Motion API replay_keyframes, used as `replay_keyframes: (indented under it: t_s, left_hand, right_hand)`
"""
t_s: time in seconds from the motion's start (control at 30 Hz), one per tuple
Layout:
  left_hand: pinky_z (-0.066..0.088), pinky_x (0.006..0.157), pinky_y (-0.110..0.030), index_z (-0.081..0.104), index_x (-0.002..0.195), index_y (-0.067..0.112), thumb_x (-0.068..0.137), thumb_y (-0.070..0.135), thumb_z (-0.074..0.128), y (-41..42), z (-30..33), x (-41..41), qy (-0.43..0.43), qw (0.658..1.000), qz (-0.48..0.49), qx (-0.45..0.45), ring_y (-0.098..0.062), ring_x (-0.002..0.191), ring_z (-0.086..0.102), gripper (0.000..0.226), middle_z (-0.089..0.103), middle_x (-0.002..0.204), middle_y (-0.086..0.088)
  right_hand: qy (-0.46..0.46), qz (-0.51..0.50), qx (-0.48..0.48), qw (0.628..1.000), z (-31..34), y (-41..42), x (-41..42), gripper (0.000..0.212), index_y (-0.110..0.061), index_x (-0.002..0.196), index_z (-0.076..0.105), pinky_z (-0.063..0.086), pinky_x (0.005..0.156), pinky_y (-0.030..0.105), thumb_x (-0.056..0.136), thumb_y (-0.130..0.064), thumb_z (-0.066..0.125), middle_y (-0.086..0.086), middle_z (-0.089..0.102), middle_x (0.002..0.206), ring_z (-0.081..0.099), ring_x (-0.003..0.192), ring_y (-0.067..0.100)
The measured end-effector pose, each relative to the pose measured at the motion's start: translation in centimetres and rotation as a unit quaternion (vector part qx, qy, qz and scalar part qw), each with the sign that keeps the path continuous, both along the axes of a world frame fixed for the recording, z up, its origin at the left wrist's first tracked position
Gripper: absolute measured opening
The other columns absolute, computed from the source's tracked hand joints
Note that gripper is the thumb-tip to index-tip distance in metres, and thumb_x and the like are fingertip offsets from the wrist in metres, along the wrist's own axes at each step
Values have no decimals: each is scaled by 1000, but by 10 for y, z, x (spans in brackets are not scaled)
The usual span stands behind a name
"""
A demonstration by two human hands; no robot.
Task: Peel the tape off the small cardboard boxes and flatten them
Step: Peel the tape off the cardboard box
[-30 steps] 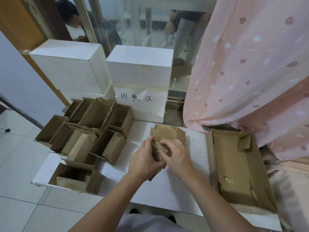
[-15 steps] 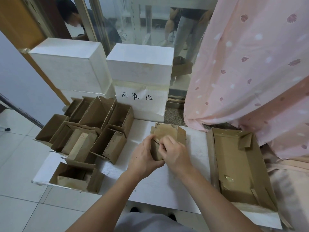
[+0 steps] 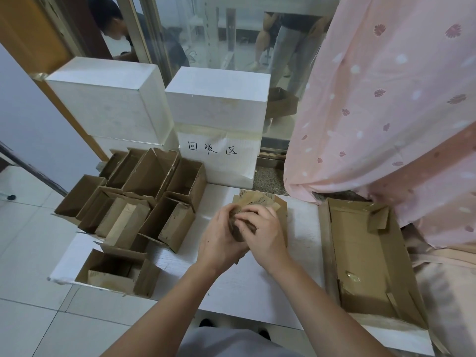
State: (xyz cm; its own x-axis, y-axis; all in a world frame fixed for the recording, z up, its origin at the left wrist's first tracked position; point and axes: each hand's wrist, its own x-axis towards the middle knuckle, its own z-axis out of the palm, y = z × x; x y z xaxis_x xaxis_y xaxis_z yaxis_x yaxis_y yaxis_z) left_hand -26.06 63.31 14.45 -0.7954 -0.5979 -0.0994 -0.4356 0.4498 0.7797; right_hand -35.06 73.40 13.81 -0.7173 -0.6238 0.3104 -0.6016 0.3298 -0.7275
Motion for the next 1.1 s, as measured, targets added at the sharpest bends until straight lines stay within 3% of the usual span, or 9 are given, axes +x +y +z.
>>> replay_keyframes:
  t_s: [0.1,0.23,0.43,0.67,0.87,0.97,1.1]
  left_hand:
    - [53,89,-30,42,142,33,68,36,83,0,0,0,3,1000,-1,-10,-4,110,58,85,53,125,22]
    - [55,86,-33,41,140,38,66,42,78,1,2,0,1,1000,-9,-19,-2,103,60,83,50,123,26]
    - [50,100,-31,43,152,38,63,51,68,0,6,-3,8,1000,-4,-17,-3,120,58,93,52,141,23]
    - [50,102,-35,43,148,38,55,71,74,-5,2,1,15,999,-13,-34,-2,125,54,104,53,141,22]
    - [54,91,-28,44,145,42,64,45,86,-4,-2,1,35,996,-58,-62,4,110,55,91,50,134,31]
    - [54,90,-27,44,145,42,66,43,86,-4,-4,1,40,995,-61,-63,4,111,55,90,50,139,28]
    - [54,90,-26,42,149,38,66,49,87,-6,-7,1,40,996,-63,-59,2,114,55,95,49,140,26]
  right_hand:
    - [29,-1,20,999,-2,0,0,21,-21,104,79,42,96,23,84,-18,79,-12,67,110,53,105,13]
    - [4,-28,-13,1000,4,-2,-1,10,-23,95,82,44,93,23,86,-20,78,-15,71,103,54,102,12]
    - [28,-17,-12,999,4,-5,0,15,-21,98,82,51,91,43,86,-22,73,-11,76,104,61,102,18]
    - [-26,-36,-75,996,15,-3,-4,11,-15,99,79,56,84,32,92,-13,71,-9,76,98,69,96,4]
    - [42,23,40,998,9,-1,-10,34,-19,107,79,52,91,33,86,-4,57,-6,71,116,58,104,18]
    - [-3,29,50,998,14,1,-10,31,-21,105,80,47,96,29,86,-10,58,-10,70,121,52,107,16]
    - [-87,65,91,990,19,4,-13,33,-27,125,72,39,106,27,101,-23,51,-8,65,131,47,115,11]
